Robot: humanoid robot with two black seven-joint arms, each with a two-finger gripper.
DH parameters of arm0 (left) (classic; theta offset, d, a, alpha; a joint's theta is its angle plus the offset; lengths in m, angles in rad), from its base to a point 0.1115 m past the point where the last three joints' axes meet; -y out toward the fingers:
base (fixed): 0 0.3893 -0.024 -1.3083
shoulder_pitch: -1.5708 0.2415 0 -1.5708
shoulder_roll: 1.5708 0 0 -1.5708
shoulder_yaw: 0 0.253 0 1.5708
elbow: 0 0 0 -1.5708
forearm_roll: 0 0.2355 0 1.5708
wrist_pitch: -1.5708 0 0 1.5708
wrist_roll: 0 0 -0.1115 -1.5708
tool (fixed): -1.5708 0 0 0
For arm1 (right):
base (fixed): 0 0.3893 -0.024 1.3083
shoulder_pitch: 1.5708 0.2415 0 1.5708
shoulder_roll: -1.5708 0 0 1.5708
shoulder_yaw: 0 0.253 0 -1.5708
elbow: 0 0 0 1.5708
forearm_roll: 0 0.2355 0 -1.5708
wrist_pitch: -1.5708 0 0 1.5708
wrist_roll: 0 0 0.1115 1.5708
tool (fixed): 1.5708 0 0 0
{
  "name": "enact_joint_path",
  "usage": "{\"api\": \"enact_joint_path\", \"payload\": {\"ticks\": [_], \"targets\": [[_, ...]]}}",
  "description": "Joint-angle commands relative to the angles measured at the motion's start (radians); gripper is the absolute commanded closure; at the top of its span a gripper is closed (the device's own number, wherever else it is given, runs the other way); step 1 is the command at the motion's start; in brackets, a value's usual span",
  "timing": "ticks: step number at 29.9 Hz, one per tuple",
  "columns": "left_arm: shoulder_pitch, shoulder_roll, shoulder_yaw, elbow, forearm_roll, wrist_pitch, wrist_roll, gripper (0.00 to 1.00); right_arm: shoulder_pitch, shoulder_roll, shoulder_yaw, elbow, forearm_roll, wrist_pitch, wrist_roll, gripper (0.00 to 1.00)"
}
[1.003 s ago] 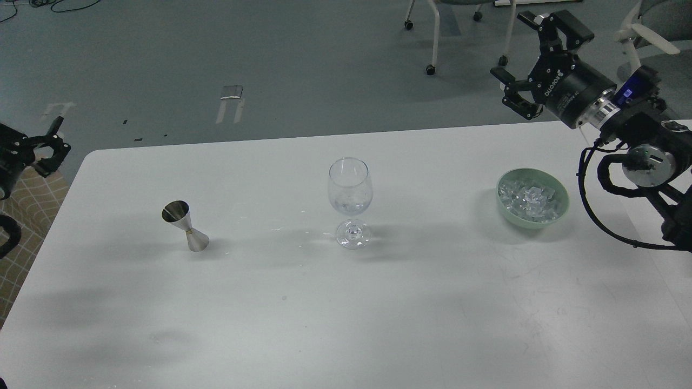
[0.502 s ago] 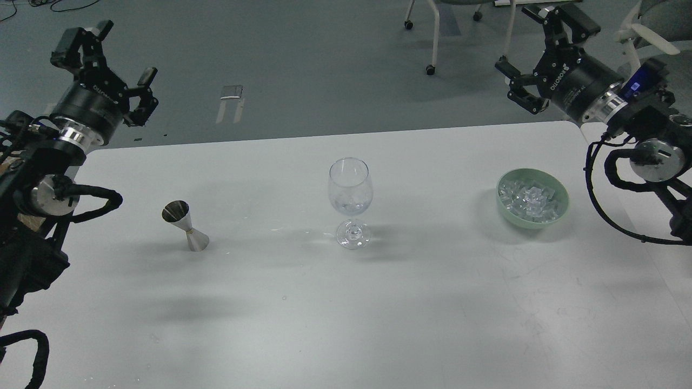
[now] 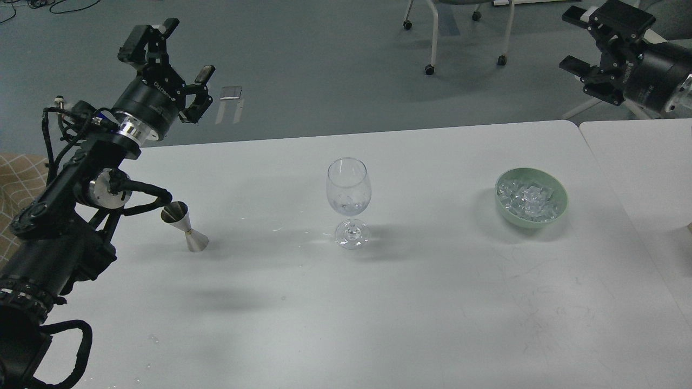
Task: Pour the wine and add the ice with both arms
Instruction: 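Open the left gripper and raise the left arm away from the jigger, then lower the right gripper into the green bowl and grasp ice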
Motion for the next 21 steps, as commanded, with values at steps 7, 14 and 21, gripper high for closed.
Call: {"api": "enact_joint_path", "payload": {"ticks": [7, 14, 21], "targets": [[-0.007, -0.072, 0.005, 0.011, 0.008, 0.047, 0.010, 0.02, -0.144, -0.042, -0.002, 0.172, -0.504, -0.292, 0.019, 0.00], [-0.010, -0.077, 0.010, 0.011, 0.005, 0.057, 0.011, 0.02, -0.269, -0.034, -0.002, 0.169, -0.733, -0.459, 0.019, 0.00], [-0.004, -0.078, 0.014, 0.011, 0.002, 0.050, 0.005, 0.02, -0.381, 0.015, -0.003, 0.118, -0.946, -0.563, 0.021, 0.00]]}}
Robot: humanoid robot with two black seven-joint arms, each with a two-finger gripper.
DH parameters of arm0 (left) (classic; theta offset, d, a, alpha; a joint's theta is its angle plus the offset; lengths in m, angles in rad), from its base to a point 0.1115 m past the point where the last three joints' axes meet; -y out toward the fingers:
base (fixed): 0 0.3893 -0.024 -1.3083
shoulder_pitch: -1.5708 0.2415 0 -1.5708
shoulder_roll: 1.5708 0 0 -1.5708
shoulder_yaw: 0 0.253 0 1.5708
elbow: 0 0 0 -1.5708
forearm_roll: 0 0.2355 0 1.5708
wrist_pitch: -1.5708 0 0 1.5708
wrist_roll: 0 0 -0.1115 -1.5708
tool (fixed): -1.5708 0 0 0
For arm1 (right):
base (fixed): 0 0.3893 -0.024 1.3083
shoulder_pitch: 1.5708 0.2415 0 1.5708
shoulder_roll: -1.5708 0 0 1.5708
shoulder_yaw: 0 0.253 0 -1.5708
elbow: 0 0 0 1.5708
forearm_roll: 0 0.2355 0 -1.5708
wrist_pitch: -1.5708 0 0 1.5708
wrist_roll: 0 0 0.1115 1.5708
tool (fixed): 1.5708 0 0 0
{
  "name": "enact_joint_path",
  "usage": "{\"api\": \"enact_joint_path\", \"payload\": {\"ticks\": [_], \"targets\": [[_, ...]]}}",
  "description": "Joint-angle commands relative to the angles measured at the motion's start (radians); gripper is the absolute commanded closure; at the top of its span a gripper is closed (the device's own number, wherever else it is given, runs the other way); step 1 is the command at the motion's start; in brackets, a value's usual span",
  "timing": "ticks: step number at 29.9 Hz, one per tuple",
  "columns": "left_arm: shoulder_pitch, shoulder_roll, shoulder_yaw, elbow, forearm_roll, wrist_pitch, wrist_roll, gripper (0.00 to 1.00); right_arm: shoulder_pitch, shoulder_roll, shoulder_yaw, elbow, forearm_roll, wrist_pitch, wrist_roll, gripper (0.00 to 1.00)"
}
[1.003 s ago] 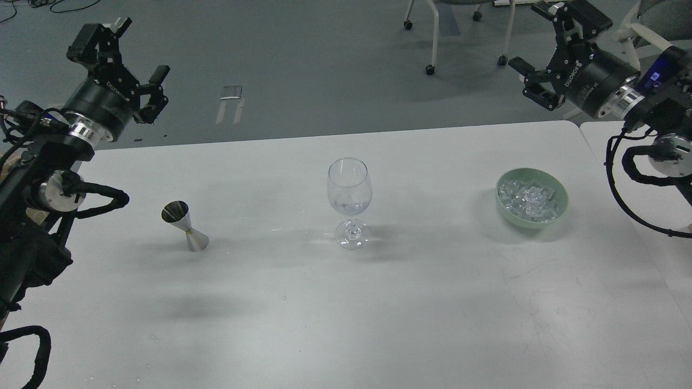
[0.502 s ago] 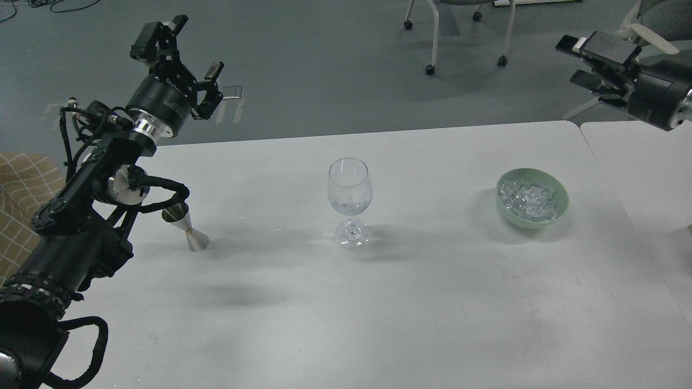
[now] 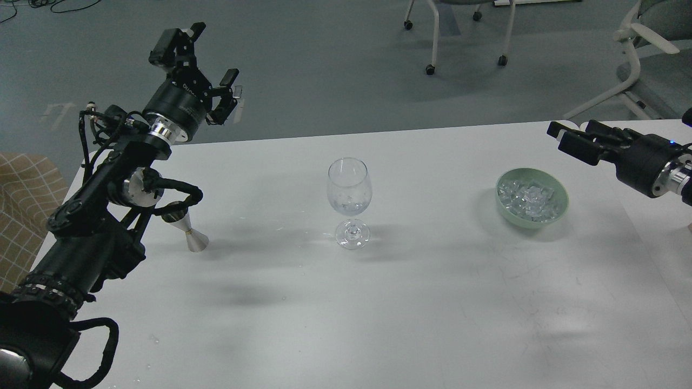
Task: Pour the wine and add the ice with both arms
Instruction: 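Lower the right gripper into the green bowl and grasp ice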
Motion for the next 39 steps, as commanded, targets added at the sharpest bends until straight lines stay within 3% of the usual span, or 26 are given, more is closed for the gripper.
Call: {"api": "enact_joint_path", "payload": {"ticks": [1, 9, 12, 29, 36, 39], "targets": [[0.004, 0.000, 0.002, 0.000, -0.004, -0.005, -0.004, 0.02, -0.039, 0.025, 0.000, -0.023, -0.073, -0.030, -0.001, 0.00], [0.009, -0.002, 0.002, 0.000, -0.004, -0.004, -0.006, 0.02, -0.028, 0.097, 0.002, -0.117, -0.260, -0.062, 0.002, 0.01], [0.009, 0.000, 0.002, 0.000, -0.005, -0.004, -0.007, 0.02, -0.019, 0.127, 0.000, -0.144, -0.303, -0.062, 0.024, 0.01], [0.009, 0.000, 0.003, 0.000, -0.005, -0.005, -0.007, 0.02, 0.020, 0.215, -0.054, -0.247, -0.356, -0.053, 0.024, 0.01], [0.010, 0.000, 0.003, 0.000, -0.005, -0.005, -0.009, 0.02, 0.038, 0.216, -0.089, -0.269, -0.356, -0.051, 0.024, 0.08], [0.010, 0.000, 0.003, 0.000, -0.005, -0.007, -0.009, 0.02, 0.046, 0.216, -0.106, -0.286, -0.356, -0.051, 0.022, 0.16]]}}
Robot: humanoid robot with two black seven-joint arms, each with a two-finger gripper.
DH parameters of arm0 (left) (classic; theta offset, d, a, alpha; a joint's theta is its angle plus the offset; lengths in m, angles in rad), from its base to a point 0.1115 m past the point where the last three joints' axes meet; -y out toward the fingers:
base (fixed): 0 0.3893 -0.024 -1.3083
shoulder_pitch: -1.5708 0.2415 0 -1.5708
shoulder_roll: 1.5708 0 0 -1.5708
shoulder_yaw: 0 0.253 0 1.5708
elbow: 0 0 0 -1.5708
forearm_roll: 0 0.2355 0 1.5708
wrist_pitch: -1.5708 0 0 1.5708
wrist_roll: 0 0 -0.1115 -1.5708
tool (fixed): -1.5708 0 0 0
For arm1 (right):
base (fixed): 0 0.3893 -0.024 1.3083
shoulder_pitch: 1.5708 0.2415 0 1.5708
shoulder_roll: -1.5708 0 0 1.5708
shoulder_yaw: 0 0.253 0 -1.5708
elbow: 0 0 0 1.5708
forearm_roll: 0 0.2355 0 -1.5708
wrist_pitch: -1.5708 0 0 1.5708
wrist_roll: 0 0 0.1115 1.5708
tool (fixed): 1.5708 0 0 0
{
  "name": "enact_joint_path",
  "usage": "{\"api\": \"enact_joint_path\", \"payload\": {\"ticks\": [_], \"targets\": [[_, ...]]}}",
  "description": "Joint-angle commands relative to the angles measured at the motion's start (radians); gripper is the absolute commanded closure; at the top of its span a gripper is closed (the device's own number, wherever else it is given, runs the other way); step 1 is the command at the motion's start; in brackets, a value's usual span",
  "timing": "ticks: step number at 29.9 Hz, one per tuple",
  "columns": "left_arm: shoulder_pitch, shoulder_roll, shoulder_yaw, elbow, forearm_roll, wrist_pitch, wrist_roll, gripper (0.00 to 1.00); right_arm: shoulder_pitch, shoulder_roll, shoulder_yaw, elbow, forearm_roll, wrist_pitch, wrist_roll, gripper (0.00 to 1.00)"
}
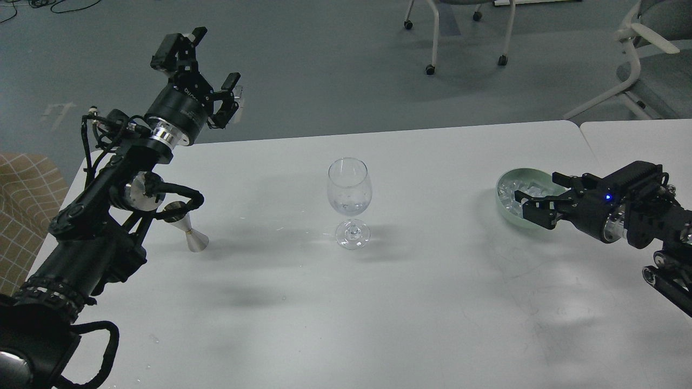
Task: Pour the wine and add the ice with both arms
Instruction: 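Lower the right gripper into the green bowl and grasp ice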
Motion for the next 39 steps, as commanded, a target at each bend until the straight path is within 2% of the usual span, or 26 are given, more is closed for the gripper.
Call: {"api": "enact_joint_path", "payload": {"ticks": [1, 7, 19, 39], "targets": [[0.000, 0.001, 0.001, 0.000, 0.000, -0.001, 0.000, 0.02, 0.007, 0.000, -0.024, -0.013, 0.001, 0.000, -0.001, 0.21], [0.000, 0.001, 0.001, -0.002, 0.000, -0.003, 0.000, 0.02, 0.021, 0.000, -0.033, -0.013, 0.004, 0.000, -0.001, 0.32], [0.000, 0.001, 0.001, 0.000, 0.000, -0.004, 0.000, 0.02, 0.029, -0.002, -0.050, -0.015, 0.006, 0.003, -0.001, 0.33], [0.006, 0.002, 0.000, -0.002, 0.000, -0.004, -0.002, 0.02, 0.030, -0.002, -0.056, -0.013, 0.006, 0.015, 0.002, 0.45]]}}
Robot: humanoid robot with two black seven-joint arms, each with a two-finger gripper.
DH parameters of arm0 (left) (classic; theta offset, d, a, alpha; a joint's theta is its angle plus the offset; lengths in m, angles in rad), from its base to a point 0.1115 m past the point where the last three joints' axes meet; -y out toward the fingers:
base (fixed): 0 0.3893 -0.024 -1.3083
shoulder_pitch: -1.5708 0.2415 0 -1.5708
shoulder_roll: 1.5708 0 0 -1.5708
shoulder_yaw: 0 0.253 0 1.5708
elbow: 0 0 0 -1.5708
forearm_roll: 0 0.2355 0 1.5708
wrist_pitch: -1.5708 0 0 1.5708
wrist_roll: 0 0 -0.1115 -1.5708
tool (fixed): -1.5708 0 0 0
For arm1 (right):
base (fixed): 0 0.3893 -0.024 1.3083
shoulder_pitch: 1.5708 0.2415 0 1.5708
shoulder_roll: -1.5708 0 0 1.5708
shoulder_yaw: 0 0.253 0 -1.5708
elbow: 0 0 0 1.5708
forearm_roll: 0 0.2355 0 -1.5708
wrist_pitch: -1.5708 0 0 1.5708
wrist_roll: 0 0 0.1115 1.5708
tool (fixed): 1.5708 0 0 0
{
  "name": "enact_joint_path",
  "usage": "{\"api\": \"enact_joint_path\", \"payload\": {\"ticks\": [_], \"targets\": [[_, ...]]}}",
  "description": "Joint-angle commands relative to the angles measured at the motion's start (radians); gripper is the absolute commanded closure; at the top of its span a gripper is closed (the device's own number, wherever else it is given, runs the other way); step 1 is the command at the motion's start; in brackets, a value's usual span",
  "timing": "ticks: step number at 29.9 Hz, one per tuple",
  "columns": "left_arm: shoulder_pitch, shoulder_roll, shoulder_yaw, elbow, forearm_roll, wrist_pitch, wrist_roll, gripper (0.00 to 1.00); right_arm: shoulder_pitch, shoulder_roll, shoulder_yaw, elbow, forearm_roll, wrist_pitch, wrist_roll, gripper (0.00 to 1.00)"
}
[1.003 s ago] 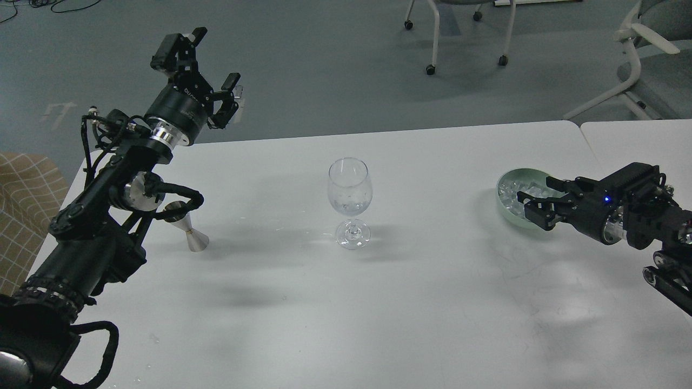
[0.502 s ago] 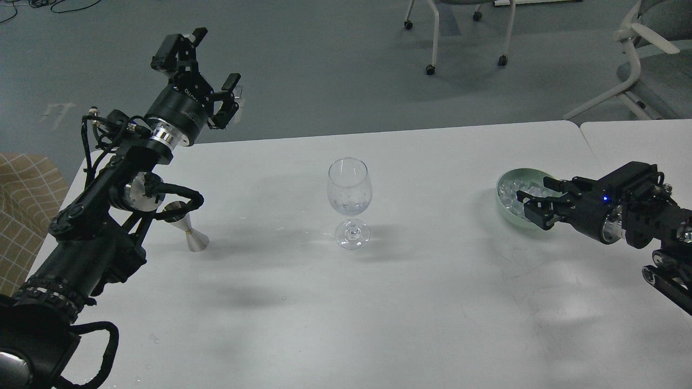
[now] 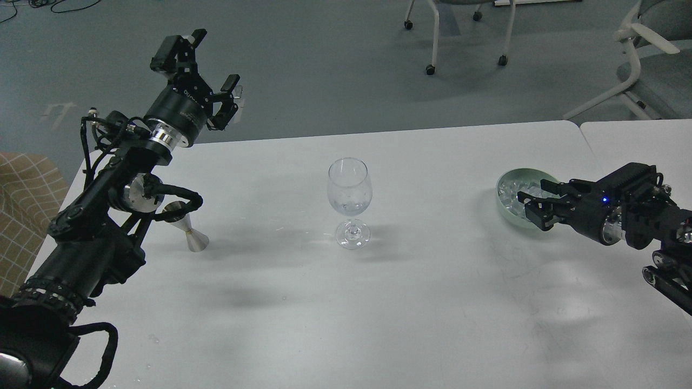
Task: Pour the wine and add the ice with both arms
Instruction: 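Lower the right gripper into the green bowl and grasp ice, then lift the ice with the right gripper and move it over the wine glass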
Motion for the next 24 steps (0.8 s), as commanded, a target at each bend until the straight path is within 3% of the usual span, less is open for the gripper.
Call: {"api": "enact_joint_path", "payload": {"ticks": [1, 7, 11, 15, 17, 24], "targets": [[0.000, -0.001, 0.000, 0.000, 0.000, 0.000, 0.000, 0.02, 0.000, 0.000, 0.000, 0.001, 0.000, 0.003, 0.002, 0.46], [0.002, -0.001, 0.001, 0.000, -0.001, 0.000, -0.002, 0.02, 0.000, 0.000, -0.002, 0.001, 0.000, 0.006, 0.002, 0.59], [0.002, 0.000, 0.001, 0.000, -0.001, 0.000, -0.002, 0.02, -0.002, 0.000, -0.002, 0.003, -0.002, 0.021, 0.002, 0.80], [0.002, 0.000, 0.001, 0.000, -0.001, 0.000, -0.002, 0.02, 0.000, -0.001, -0.002, 0.003, -0.002, 0.024, 0.000, 0.96], [0.002, 0.000, 0.001, 0.002, -0.001, 0.000, -0.002, 0.02, 0.012, -0.001, -0.002, 0.006, 0.000, 0.026, 0.000, 1.00], [0.002, -0.001, 0.001, 0.000, -0.001, 0.000, -0.002, 0.02, 0.089, -0.044, 0.001, 0.067, 0.009, 0.027, -0.003, 1.00]]}}
